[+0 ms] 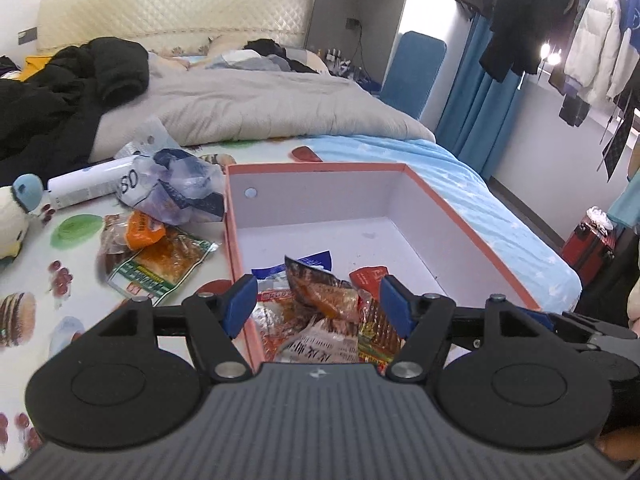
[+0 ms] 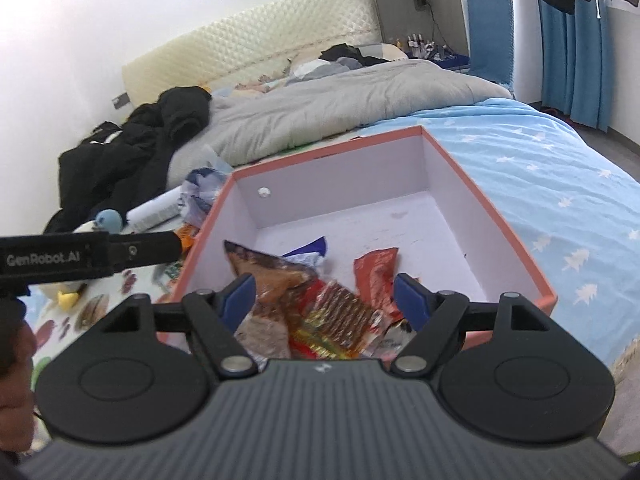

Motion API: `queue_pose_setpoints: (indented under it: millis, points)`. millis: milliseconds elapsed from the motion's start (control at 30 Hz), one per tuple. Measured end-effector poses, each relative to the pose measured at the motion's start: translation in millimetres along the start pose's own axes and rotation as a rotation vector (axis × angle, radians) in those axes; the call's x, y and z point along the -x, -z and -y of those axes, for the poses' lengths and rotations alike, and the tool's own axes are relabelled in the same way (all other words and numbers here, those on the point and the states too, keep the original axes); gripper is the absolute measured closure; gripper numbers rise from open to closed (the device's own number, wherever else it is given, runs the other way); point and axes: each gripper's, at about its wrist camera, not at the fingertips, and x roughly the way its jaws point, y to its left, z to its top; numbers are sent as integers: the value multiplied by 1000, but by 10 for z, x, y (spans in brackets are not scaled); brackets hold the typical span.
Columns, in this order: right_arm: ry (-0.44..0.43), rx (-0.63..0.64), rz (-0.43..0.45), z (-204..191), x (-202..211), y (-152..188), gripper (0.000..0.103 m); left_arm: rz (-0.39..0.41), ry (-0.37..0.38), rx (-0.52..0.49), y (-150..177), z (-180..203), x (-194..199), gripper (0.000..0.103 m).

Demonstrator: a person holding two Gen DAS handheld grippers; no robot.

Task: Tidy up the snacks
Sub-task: 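Move both open tools back toward the remaining snacks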

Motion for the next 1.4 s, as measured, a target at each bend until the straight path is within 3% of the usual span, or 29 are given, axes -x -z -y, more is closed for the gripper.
queue_pose_setpoints:
  millis: [500, 800, 1167, 1400]
  points:
    - [-28, 47, 16, -376, 500, 320, 25, 24, -42, 38, 463, -213, 711, 31]
    - [-62, 104, -5, -638, 635, 472, 25, 22, -130, 64, 753, -389, 1055, 31]
    - [-127, 142, -12, -1032, 811, 632, 25, 63, -173, 116, 943, -651, 1549, 31]
    - [-142, 169, -36, -1218, 847, 748, 25, 47, -197, 153, 1074, -856, 1682, 31]
